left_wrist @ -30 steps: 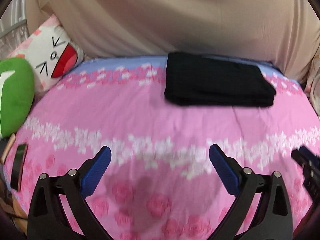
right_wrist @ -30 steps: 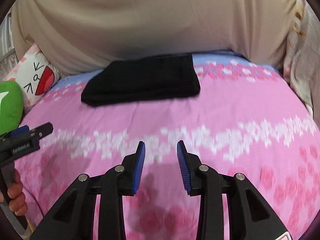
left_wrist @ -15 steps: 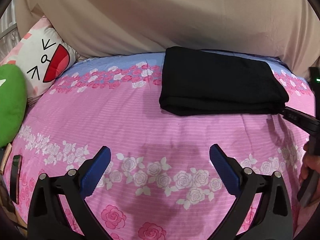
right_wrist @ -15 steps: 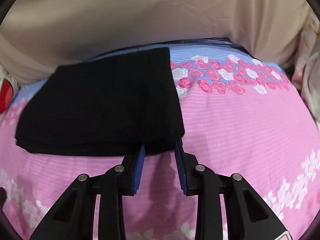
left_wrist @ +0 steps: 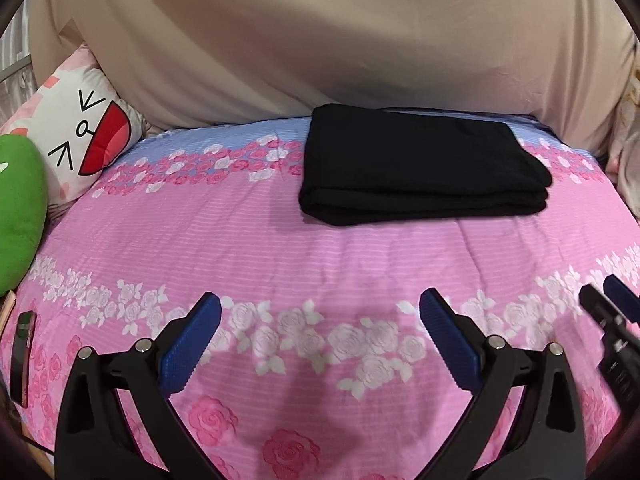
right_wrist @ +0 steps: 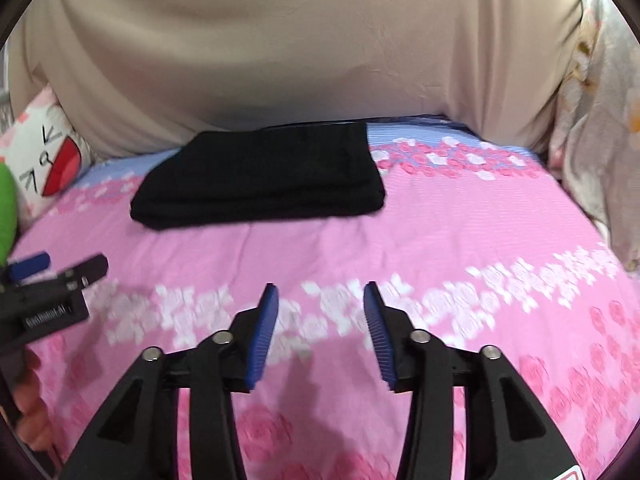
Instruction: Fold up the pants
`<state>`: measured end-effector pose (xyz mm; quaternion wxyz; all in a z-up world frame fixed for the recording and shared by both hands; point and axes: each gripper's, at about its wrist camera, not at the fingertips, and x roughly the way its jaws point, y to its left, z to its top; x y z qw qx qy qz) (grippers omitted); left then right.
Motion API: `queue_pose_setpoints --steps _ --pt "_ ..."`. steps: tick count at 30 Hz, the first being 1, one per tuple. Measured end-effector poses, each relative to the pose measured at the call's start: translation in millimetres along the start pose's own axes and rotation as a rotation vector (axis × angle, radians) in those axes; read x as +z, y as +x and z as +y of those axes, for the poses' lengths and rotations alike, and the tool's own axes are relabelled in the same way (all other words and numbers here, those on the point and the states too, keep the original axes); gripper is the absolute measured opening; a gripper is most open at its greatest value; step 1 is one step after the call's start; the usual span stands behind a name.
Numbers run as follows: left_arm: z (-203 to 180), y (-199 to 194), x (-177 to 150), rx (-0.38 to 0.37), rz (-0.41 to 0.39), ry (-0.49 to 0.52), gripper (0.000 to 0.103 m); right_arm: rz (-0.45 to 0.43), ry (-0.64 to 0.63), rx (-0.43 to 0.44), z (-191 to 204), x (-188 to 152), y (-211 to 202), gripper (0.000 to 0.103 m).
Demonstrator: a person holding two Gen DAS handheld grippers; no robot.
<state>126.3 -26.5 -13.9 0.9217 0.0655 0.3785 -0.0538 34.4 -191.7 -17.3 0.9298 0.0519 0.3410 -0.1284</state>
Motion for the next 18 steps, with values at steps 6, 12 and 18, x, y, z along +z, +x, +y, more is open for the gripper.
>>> queue_pose_setpoints --steps 6,12,18 --pt "-12.3 -6.1 -20.8 -0.015 -0.001 0.001 0.098 0.006 0.026 -0.007 -3.5 -19.2 -10.4 0.057" --pt "-19.3 2.3 -32.3 0.002 0.028 0.009 0.098 -0.005 0.013 -0.05 -1.2 -20.8 -11.9 0.067" --pt "-14.8 12.1 -33.1 -0.039 0.066 -0.021 0.098 0.016 -0.021 -0.103 5.3 -20.4 -7.1 0.075"
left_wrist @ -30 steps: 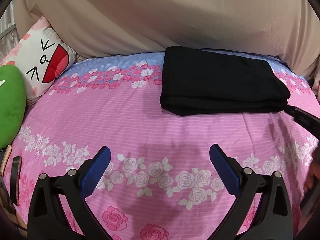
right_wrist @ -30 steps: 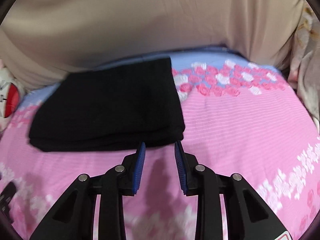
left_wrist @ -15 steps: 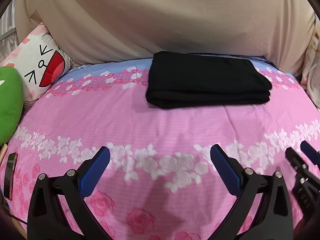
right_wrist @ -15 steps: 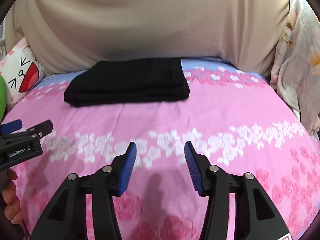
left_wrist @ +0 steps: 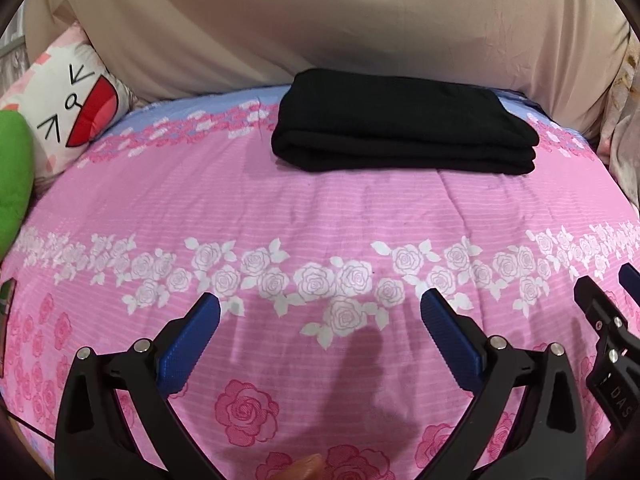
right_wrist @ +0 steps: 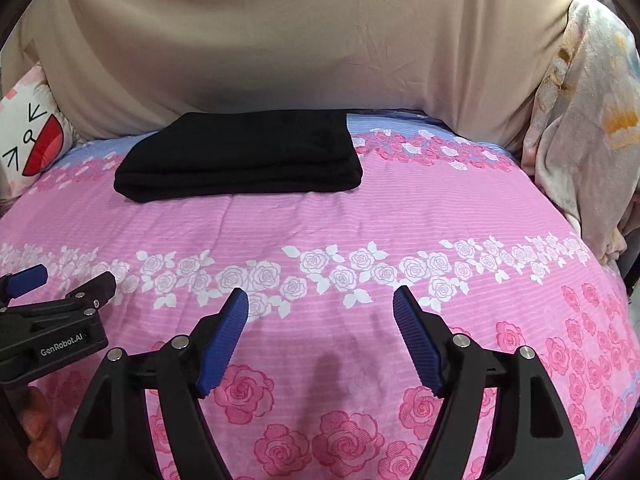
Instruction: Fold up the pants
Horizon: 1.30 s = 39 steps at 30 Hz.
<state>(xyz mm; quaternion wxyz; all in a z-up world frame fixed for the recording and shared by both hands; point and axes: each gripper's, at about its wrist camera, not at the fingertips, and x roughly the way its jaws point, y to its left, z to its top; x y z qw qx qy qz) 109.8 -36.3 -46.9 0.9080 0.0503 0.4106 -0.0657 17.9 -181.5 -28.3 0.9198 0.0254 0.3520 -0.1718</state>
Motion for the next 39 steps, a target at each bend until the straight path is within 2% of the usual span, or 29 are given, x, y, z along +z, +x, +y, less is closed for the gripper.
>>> queue_pose_setpoints --steps 9,31,39 --pt "-1.8 -3.8 -0.7 -0.011 -0.025 0.003 0.098 0.036 -0.007 -0.039 1.5 0.0 7.2 0.076" --pt "-6.0 -15.4 -0.6 -0.018 -0.076 0.023 0.098 0.034 -0.035 -0.037 8.9 -0.5 7.2 0.076" --pt "-0.6 -17.0 1.8 -0.058 -0.088 0.01 0.096 0.035 -0.033 -0.039 9.6 -0.8 7.3 0.076"
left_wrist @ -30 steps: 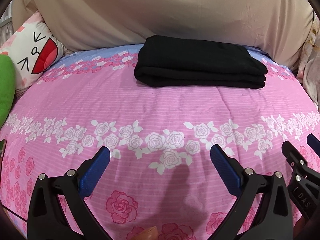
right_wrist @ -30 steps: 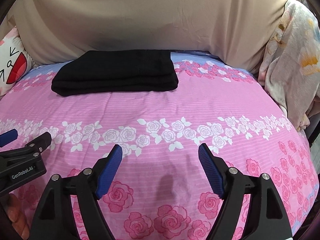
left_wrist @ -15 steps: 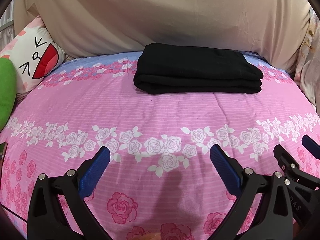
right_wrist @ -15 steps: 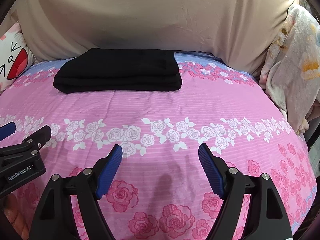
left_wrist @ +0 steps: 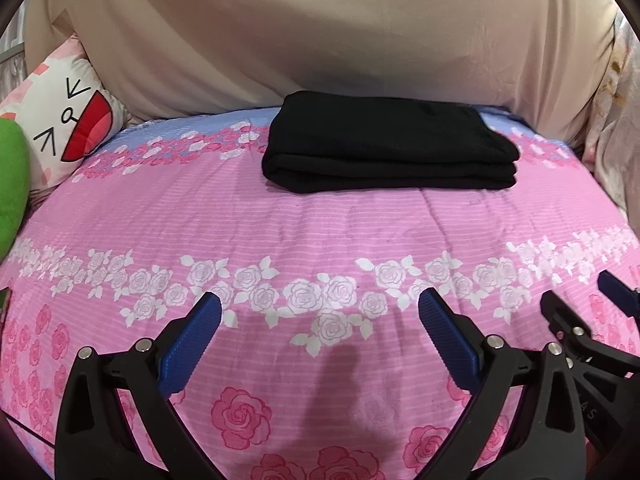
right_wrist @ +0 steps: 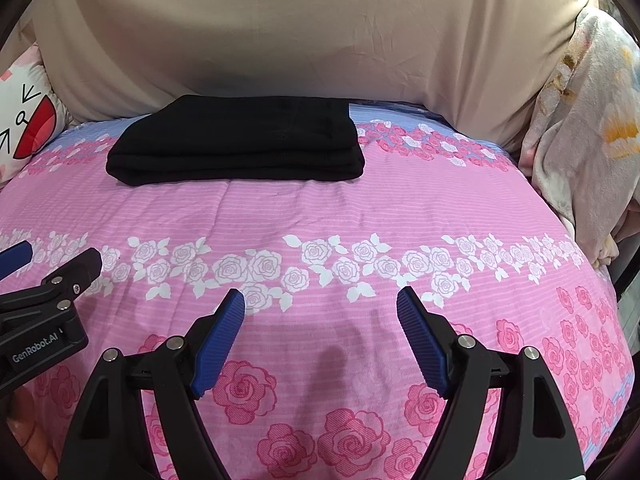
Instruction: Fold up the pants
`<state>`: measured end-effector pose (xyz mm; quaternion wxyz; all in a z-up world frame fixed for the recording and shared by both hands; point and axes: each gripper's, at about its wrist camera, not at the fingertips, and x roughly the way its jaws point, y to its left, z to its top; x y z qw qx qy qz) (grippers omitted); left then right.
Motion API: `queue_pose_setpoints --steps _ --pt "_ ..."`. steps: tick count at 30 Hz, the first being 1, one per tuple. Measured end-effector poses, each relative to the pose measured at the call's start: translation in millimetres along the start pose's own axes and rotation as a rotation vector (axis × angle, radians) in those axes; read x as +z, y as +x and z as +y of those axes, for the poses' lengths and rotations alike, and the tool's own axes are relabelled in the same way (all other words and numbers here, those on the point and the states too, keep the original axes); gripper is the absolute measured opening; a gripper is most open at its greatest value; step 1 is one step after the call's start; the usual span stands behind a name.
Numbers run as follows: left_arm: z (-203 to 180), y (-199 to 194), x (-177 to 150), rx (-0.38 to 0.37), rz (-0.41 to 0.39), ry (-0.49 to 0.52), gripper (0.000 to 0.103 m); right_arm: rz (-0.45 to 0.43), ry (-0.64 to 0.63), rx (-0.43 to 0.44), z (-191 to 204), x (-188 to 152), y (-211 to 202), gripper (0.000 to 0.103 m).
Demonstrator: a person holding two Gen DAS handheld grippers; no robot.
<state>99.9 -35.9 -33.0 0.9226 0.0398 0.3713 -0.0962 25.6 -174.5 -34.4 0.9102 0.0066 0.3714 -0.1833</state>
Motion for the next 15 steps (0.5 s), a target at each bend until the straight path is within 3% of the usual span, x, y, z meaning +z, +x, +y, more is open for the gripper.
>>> queue_pose_setpoints --steps 4,15 --pt "7.0 -4.3 0.2 -0.028 -0.033 -0.039 0.097 0.002 0.001 0.001 -0.1 -0.3 0.9 0.076" --pt "-2.5 12.1 -1.5 0.047 0.057 0.009 0.097 0.024 0.016 0.04 1.5 -3.8 1.0 0.081"
